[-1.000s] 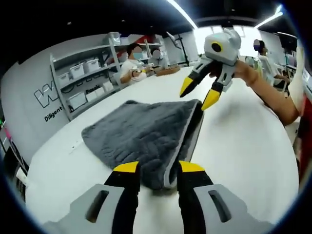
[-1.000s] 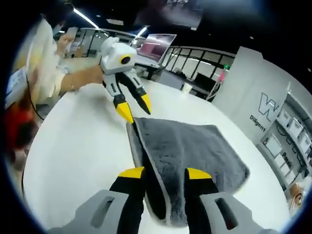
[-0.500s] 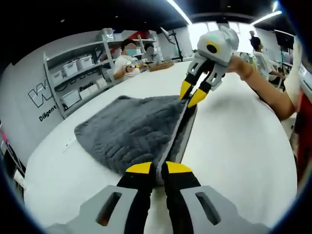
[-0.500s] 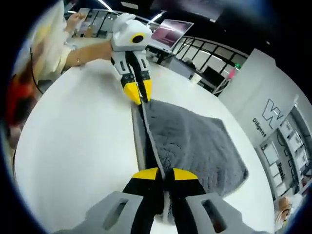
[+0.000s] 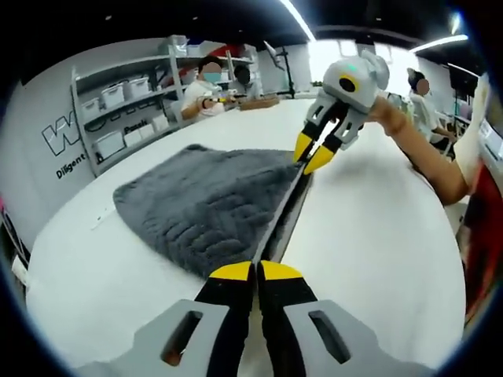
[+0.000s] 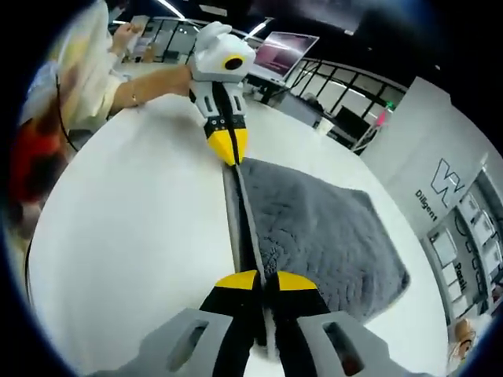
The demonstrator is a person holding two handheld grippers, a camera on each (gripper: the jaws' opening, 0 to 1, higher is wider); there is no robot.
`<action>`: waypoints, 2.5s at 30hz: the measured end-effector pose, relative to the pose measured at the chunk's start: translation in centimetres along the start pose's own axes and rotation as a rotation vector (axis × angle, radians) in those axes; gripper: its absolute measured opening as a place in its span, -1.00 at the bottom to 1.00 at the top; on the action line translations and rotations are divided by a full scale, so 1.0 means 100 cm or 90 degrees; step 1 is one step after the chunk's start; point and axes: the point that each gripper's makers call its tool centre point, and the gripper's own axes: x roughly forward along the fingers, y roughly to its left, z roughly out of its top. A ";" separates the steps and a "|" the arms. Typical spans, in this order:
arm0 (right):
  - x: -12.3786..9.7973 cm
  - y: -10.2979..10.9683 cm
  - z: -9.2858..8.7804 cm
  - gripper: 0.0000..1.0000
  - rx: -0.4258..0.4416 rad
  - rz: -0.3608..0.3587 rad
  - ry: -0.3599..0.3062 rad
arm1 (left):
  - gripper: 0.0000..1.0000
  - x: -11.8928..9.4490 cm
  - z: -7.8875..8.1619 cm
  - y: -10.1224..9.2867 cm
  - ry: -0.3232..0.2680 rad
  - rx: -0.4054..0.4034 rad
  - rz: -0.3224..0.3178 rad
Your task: Open the folded towel by lifting each exposed corner and separating the folded layers until the towel lies flat within the target outline without major curled edges
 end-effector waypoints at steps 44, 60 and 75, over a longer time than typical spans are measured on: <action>0.006 0.016 -0.009 -0.94 0.089 0.056 0.016 | -0.99 0.005 -0.009 0.009 -0.017 -0.123 0.016; -0.018 -0.012 0.012 -0.18 0.171 -0.004 -0.092 | -0.49 -0.016 0.023 0.025 -0.130 -0.121 0.034; -0.026 -0.044 -0.015 0.99 0.306 -0.095 -0.053 | 0.86 -0.009 0.004 0.032 -0.060 -0.124 0.065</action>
